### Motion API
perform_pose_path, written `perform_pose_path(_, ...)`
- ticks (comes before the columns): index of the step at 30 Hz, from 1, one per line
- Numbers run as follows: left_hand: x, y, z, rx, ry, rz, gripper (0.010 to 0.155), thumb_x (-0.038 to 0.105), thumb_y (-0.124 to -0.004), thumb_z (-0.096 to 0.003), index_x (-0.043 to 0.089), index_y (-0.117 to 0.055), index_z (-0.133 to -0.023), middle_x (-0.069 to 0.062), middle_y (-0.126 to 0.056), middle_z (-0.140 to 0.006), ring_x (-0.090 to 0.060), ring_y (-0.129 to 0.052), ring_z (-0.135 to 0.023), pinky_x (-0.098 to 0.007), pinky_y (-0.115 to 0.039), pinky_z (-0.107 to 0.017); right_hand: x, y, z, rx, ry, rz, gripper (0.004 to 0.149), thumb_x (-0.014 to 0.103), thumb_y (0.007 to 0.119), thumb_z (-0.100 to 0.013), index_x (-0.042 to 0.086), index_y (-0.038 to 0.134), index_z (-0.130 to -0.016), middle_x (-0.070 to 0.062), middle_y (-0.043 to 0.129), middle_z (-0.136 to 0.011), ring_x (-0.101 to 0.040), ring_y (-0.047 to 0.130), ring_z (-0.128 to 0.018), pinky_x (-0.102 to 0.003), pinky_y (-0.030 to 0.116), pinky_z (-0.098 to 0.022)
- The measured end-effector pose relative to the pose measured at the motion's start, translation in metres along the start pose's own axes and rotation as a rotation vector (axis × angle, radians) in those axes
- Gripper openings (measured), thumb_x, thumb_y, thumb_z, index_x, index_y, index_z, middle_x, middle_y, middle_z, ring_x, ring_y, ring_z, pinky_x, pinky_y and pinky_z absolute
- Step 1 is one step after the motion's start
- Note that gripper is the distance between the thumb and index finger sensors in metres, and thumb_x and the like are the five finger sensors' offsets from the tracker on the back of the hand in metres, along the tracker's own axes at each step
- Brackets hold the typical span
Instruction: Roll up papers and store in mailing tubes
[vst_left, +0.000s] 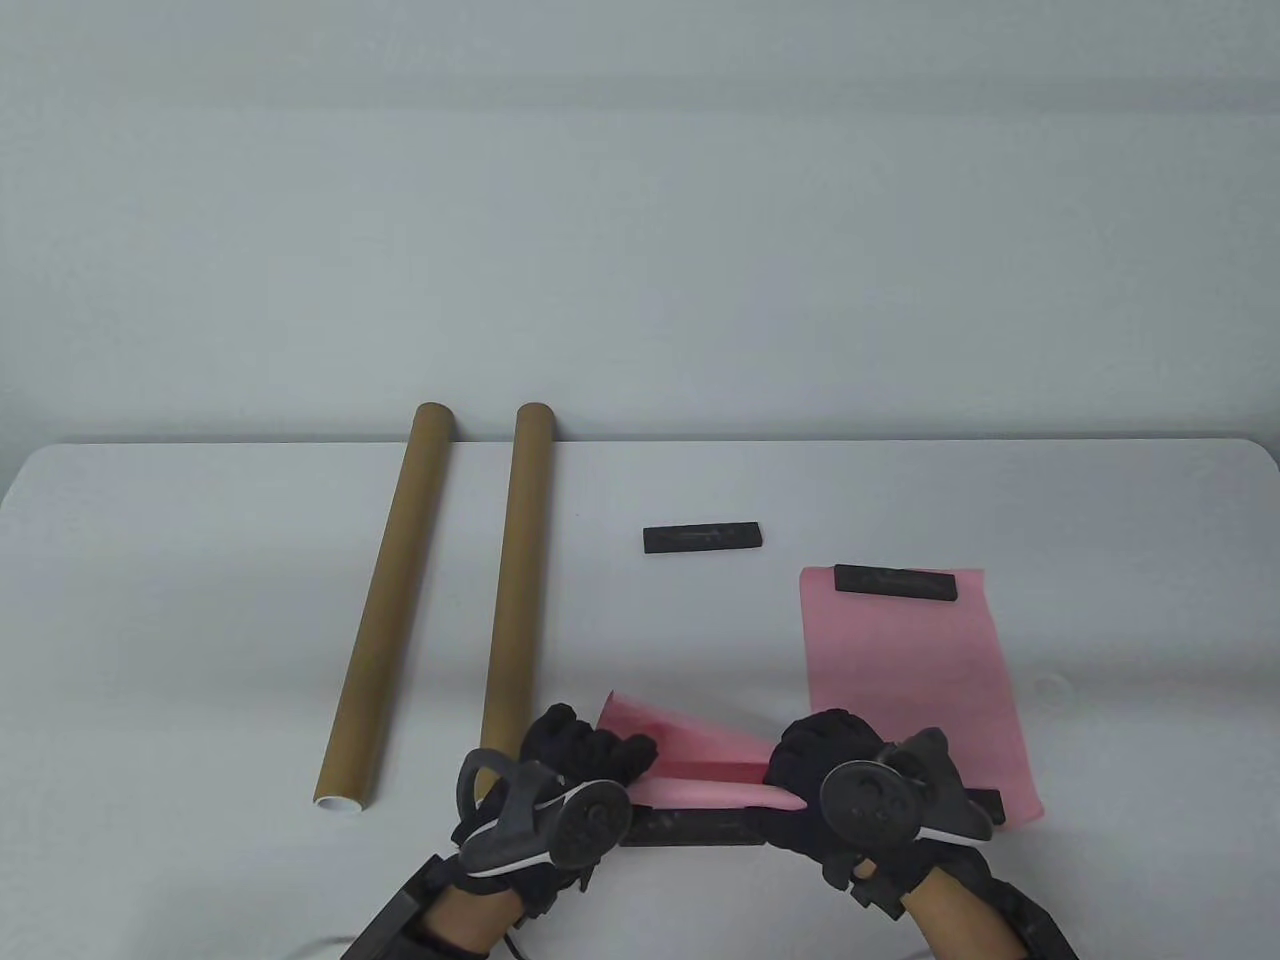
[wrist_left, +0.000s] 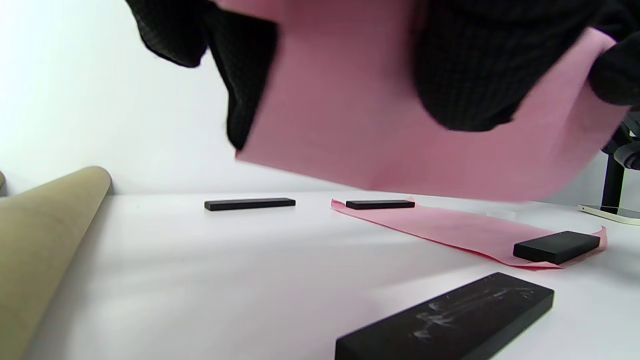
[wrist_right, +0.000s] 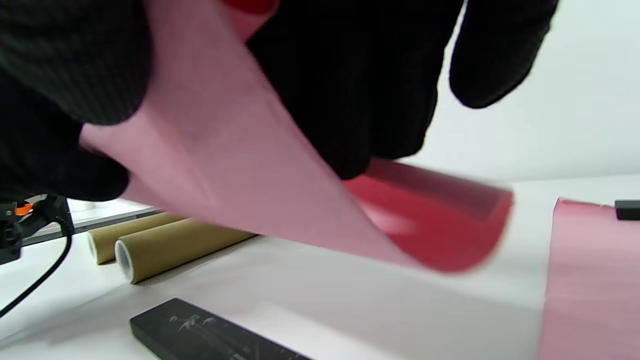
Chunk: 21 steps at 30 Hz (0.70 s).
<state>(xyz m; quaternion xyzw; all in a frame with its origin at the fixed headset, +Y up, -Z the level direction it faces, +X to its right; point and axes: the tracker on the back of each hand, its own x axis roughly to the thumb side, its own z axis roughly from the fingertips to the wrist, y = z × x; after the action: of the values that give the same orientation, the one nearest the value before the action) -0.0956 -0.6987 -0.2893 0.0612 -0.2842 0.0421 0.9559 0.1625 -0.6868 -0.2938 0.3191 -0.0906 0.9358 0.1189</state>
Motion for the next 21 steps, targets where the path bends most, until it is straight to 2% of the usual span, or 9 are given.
perform_pose_path(2,-0.003,-0.001,-0.001,-0.029,0.010,0.038,0.056,0.064,-0.083,-0.0323,0.033,-0.089,-0.079,0.013,-0.105,-0.052,-0.009,-0.110,-0.048,-0.049,-0.071,-0.071,0.004,-0.002,0.001,-0.036,-0.022,0.042,0.062,0.056,0.093,-0.039,0.014,0.091,-0.084,-0.013,0.090,-0.092,-0.047,0.086,-0.091,-0.070,0.068,-0.065)
perform_pose_path(5,-0.006,-0.003,-0.001,-0.047,0.023,0.075,0.057,0.065,-0.082,-0.0318,0.032,-0.091,-0.077,0.013,-0.106,-0.050,-0.009,-0.111,-0.046,-0.049,-0.072,-0.071,0.011,-0.004,0.003,-0.082,-0.055,0.090,0.060,0.046,0.097,-0.039,0.017,0.085,-0.090,-0.011,0.083,-0.099,-0.046,0.080,-0.097,-0.069,0.066,-0.068)
perform_pose_path(8,-0.007,-0.003,0.000,-0.048,0.030,0.066,0.059,0.065,-0.081,-0.0318,0.033,-0.087,-0.081,0.012,-0.104,-0.056,-0.011,-0.109,-0.052,-0.050,-0.070,-0.072,0.012,-0.004,0.001,-0.073,-0.044,0.081,0.050,0.044,0.095,-0.042,0.018,0.089,-0.084,-0.010,0.088,-0.094,-0.044,0.084,-0.093,-0.069,0.068,-0.067)
perform_pose_path(10,-0.006,-0.002,0.001,-0.028,0.029,0.047,0.065,0.064,-0.084,-0.0319,0.033,-0.079,-0.089,0.009,-0.098,-0.071,-0.014,-0.103,-0.067,-0.051,-0.067,-0.073,0.010,-0.003,0.001,-0.058,-0.037,0.074,0.047,0.049,0.092,-0.042,0.018,0.093,-0.078,-0.009,0.093,-0.088,-0.043,0.090,-0.089,-0.068,0.070,-0.065)
perform_pose_path(12,-0.003,0.000,0.002,0.007,0.009,0.016,0.068,0.061,-0.087,-0.0322,0.033,-0.073,-0.093,0.008,-0.093,-0.078,-0.017,-0.098,-0.074,-0.052,-0.065,-0.073,0.006,-0.002,0.000,-0.040,-0.022,0.051,0.048,0.056,0.088,-0.042,0.017,0.097,-0.070,-0.008,0.099,-0.079,-0.042,0.096,-0.082,-0.068,0.072,-0.063)
perform_pose_path(14,0.000,0.003,0.002,0.033,-0.008,-0.013,0.068,0.058,-0.089,-0.0326,0.032,-0.072,-0.093,0.008,-0.092,-0.078,-0.016,-0.098,-0.075,-0.052,-0.065,-0.073,0.003,-0.001,-0.001,-0.011,-0.014,0.011,0.053,0.062,0.083,-0.041,0.017,0.102,-0.060,-0.008,0.105,-0.069,-0.040,0.101,-0.074,-0.067,0.075,-0.061)
perform_pose_path(16,0.001,0.004,0.003,0.048,-0.019,-0.014,0.063,0.057,-0.088,-0.0330,0.032,-0.076,-0.090,0.010,-0.096,-0.071,-0.013,-0.102,-0.068,-0.052,-0.066,-0.073,0.000,-0.001,-0.001,0.009,-0.009,-0.031,0.057,0.065,0.080,-0.041,0.016,0.103,-0.055,-0.008,0.107,-0.065,-0.041,0.103,-0.071,-0.067,0.076,-0.059)
perform_pose_path(18,0.000,0.003,0.003,0.021,-0.024,0.011,0.060,0.063,-0.085,-0.0322,0.033,-0.083,-0.084,0.012,-0.101,-0.060,-0.011,-0.107,-0.057,-0.051,-0.067,-0.073,-0.001,-0.001,0.001,-0.014,-0.003,-0.027,0.060,0.066,0.081,-0.040,0.015,0.101,-0.063,-0.010,0.103,-0.073,-0.043,0.098,-0.077,-0.068,0.074,-0.061)
perform_pose_path(21,-0.006,-0.001,-0.001,-0.043,0.005,0.071,0.061,0.068,-0.080,-0.0306,0.032,-0.088,-0.079,0.014,-0.104,-0.049,-0.009,-0.110,-0.047,-0.051,-0.068,-0.072,0.004,-0.003,0.002,-0.038,-0.025,0.042,0.062,0.059,0.090,-0.040,0.016,0.086,-0.085,-0.013,0.084,-0.097,-0.049,0.081,-0.094,-0.071,0.065,-0.066)
